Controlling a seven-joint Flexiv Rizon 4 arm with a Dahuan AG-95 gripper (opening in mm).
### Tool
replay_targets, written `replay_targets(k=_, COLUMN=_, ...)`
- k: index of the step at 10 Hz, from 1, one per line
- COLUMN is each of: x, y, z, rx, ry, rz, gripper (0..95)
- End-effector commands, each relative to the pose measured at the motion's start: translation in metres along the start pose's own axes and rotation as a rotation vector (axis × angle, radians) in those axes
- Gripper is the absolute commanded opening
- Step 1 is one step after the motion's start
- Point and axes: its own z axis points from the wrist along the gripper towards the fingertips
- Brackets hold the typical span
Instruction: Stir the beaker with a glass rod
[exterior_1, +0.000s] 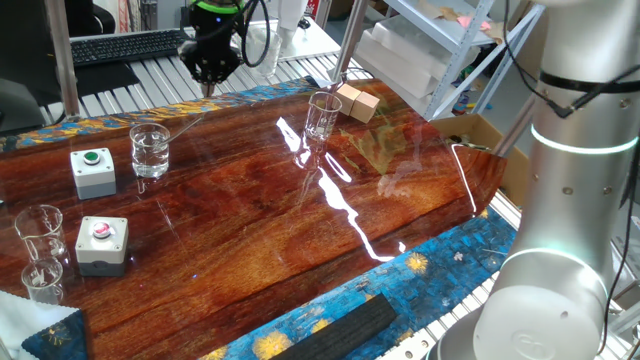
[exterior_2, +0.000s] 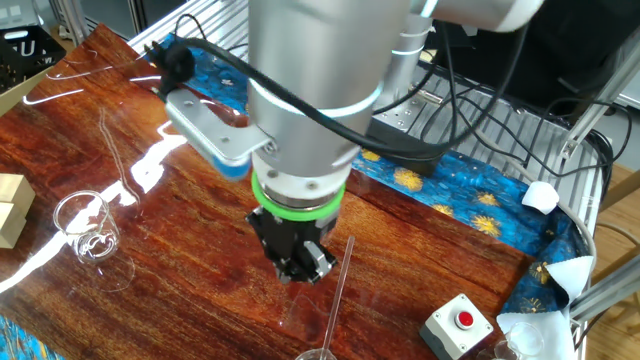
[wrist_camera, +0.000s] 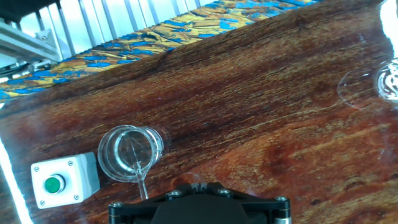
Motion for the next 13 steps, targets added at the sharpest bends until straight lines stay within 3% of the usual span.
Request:
replay_targets(k=1, x=-0.001, y=0.000, z=0.000, rx=0.010, ry=-0.010, rz=-0.026, gripper=0.0)
replay_targets(k=6, x=-0.001, y=0.000, z=0.000, rx=0.016, ry=-0.009, rz=-0.128, gripper=0.0)
replay_targets(k=7, x=0.005, y=-0.009, z=0.002, rx=0.023, ry=-0.021, rz=-0.153, gripper=0.0)
replay_targets(k=9, x=0.015, y=-0.026, z=0.004, rx=0.014, ry=-0.013, rz=-0.216, gripper=0.0)
replay_targets(k=11, x=0.019, y=-0.040, z=0.004, rx=0.013, ry=-0.013, rz=-0.270, gripper=0.0)
replay_targets(k=13, x=0.019, y=-0.045, z=0.006, rx=0.010, ry=-0.010, rz=-0.277, gripper=0.0)
